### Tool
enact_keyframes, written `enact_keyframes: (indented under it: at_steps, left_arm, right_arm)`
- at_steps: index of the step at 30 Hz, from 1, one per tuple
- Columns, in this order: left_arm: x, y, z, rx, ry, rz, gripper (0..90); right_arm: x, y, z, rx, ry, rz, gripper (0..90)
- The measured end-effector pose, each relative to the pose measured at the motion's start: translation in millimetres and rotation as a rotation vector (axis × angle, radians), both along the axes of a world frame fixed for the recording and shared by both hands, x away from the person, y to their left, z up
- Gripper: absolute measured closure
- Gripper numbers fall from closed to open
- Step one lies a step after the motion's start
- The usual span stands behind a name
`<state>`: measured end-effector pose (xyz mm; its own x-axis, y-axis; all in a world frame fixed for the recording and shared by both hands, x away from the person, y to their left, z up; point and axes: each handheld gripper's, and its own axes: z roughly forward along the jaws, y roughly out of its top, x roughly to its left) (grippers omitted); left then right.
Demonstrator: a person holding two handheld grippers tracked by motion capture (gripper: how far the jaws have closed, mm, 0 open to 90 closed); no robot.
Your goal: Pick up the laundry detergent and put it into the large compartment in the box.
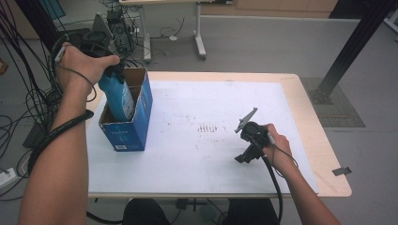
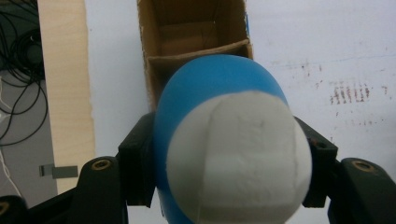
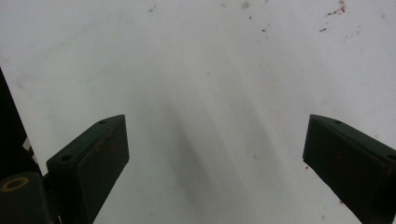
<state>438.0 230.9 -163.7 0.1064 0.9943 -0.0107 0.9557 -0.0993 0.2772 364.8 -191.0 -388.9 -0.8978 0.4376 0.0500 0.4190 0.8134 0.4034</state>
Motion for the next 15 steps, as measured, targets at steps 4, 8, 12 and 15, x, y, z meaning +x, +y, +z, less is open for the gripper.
enact_keyframes:
  at_steps: [4,8,12,15]
  left_arm:
    - [1.0,0.4,-10.3,-0.002,0.013,0.0,37.6]
    - [2.4,1.3,-20.1,-0.01,0.028,-0.002,37.6]
    - [3.0,1.4,-29.0,-0.002,0.035,0.001,37.6]
    - [3.6,1.8,-36.1,0.006,0.039,0.002,37.6]
  right_arm:
    - [0.0,0.8,-0.4,0.0,-0.002,0.006,6.8]
    - [0.1,1.2,-1.0,0.001,-0.001,0.006,6.8]
    - [-0.1,1.6,-1.8,-0.002,0.003,0.001,6.8]
    - [0.1,2.1,-2.4,-0.004,0.005,0.002,6.8]
